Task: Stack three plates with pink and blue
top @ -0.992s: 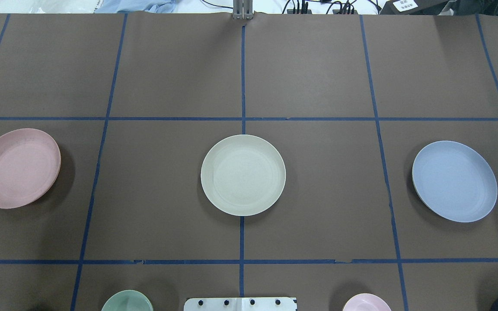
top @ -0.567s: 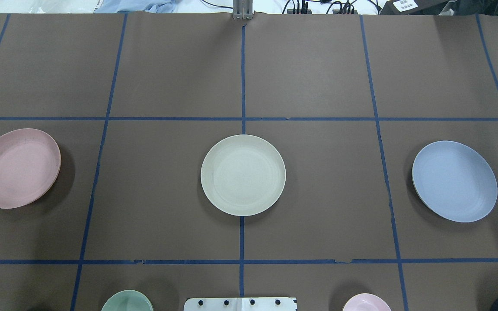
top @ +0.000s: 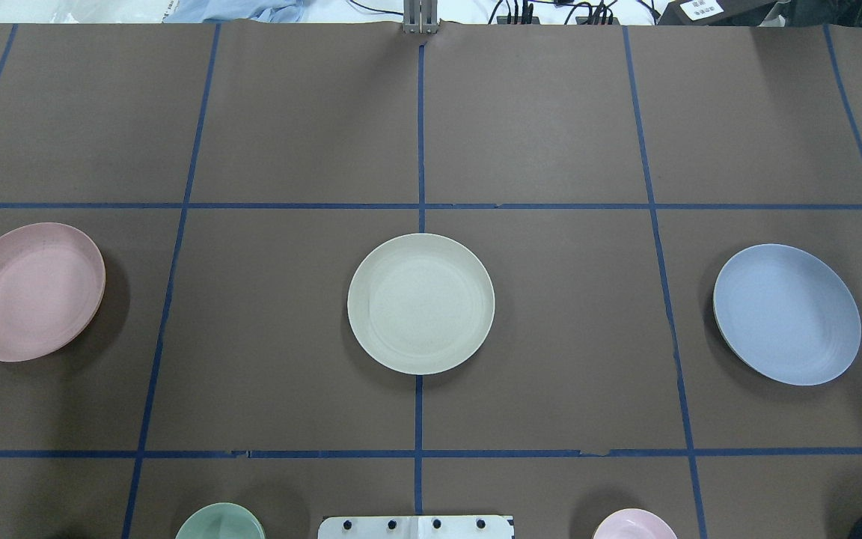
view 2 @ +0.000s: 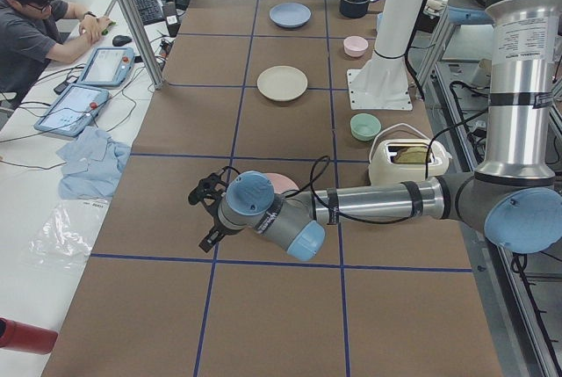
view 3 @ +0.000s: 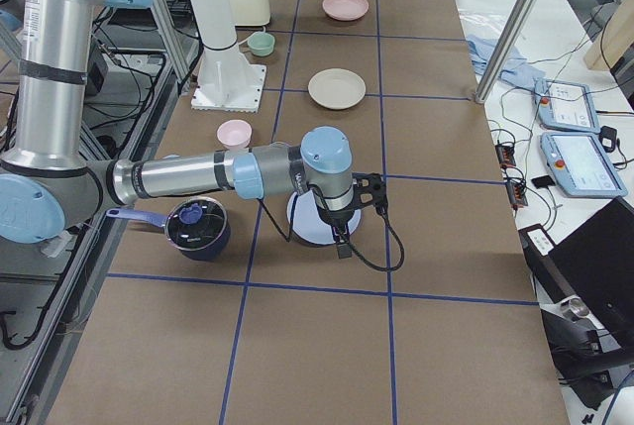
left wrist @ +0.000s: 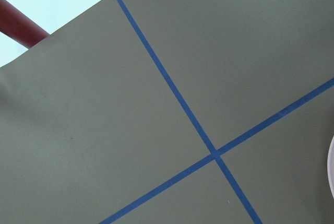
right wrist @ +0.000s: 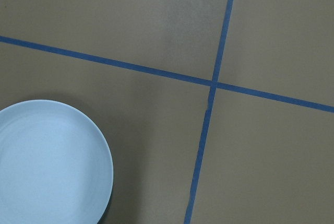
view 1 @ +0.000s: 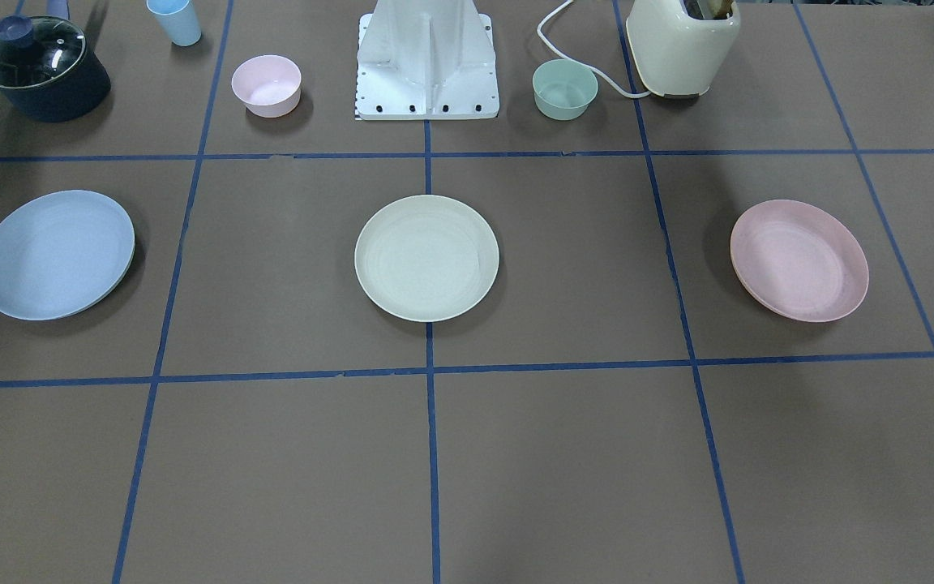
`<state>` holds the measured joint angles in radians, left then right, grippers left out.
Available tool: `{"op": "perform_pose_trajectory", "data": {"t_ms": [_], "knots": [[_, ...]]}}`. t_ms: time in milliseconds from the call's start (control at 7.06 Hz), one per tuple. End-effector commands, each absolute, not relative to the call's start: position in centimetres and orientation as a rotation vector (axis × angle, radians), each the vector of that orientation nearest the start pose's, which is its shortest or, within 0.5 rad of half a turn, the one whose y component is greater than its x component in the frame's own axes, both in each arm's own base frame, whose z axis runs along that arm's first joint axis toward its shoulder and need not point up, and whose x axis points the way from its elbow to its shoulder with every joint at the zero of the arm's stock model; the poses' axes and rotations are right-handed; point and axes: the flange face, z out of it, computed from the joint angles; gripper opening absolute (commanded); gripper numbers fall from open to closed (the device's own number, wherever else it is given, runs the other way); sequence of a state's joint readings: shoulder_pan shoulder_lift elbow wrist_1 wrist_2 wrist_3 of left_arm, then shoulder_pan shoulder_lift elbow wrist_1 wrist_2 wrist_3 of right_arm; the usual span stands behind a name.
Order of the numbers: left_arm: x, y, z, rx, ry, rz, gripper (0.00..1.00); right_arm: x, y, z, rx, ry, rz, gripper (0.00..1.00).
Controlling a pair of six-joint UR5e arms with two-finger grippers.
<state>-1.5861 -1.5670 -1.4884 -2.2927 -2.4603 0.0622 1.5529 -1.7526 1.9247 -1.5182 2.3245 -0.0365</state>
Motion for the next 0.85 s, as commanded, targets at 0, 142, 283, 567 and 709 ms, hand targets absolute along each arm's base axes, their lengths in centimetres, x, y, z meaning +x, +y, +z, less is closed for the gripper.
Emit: {"op": "perform_pose_trajectory", "data": {"t_ms": [0,142,283,567,709], "knots": [[-6.1,-54.8,55.9,0.649,0.892,0.198,1.00,5.8,-42.6,56.1,0.232,-0.749,-0.140,1.00],[-6.0,-54.8,56.4,0.634,0.902,0.192,1.00,5.8,-42.6,56.1,0.243,-0.750,-0.144,1.00],[-6.1,-54.5,56.4,0.667,0.895,0.204,1.00,5.6,-42.6,56.2,0.255,-0.772,-0.152,1.00],[-1.2,-50.4,62.1,0.668,0.951,0.298,1.00,5.5,-42.9,56.9,0.295,-0.773,-0.167,1.00],[0.6,-49.5,64.5,0.673,0.942,0.299,1.00,5.5,-42.9,56.8,0.296,-0.775,-0.166,1.00]]}}
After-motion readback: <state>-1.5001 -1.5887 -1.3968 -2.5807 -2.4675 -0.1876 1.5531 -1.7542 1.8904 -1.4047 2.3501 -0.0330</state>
